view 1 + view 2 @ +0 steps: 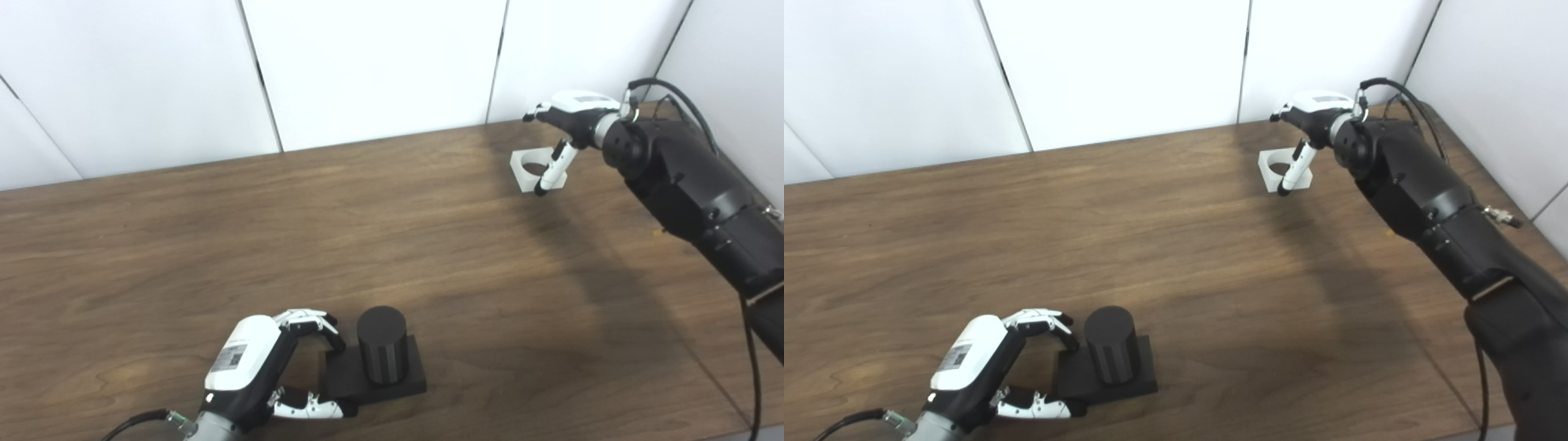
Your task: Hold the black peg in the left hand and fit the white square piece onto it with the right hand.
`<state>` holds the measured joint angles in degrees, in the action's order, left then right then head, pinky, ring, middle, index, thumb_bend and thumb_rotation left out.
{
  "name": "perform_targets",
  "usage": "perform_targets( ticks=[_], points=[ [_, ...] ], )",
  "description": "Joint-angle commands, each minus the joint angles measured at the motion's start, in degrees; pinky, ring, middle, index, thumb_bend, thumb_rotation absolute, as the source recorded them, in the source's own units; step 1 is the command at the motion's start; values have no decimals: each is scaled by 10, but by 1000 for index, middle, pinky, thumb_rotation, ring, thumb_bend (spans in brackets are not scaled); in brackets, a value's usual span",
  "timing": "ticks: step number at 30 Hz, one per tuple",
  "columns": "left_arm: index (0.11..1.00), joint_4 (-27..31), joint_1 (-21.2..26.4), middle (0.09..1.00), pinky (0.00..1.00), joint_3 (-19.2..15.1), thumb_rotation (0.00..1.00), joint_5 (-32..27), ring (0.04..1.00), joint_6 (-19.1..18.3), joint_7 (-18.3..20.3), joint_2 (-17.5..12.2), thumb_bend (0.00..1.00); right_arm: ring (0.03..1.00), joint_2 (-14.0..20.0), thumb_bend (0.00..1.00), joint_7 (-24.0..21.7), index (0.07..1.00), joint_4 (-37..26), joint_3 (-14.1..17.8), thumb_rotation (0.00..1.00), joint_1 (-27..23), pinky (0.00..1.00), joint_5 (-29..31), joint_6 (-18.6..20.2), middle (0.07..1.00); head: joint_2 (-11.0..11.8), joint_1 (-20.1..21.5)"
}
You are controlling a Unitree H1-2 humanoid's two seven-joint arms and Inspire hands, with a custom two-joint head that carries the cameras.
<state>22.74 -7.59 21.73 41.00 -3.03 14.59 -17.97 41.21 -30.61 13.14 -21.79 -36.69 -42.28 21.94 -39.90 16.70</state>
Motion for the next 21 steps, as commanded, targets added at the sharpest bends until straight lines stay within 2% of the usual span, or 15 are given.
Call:
perform_targets(
  ticks=[1, 21],
  points=[
    [488, -11, -17, 753, 749, 10, 39, 17, 797, -19, 37, -11, 511, 1000, 14, 1000, 8, 919, -2, 6, 254, -20, 975, -13, -9, 1000, 0, -1],
    [488, 1, -22, 751, 756, 17, 39, 27, 797, -27, 40, -6, 512, 1000, 5, 982, 16, 925, 47, -1, 255, -19, 960, -25, -7, 992, 3, -8]
  ],
)
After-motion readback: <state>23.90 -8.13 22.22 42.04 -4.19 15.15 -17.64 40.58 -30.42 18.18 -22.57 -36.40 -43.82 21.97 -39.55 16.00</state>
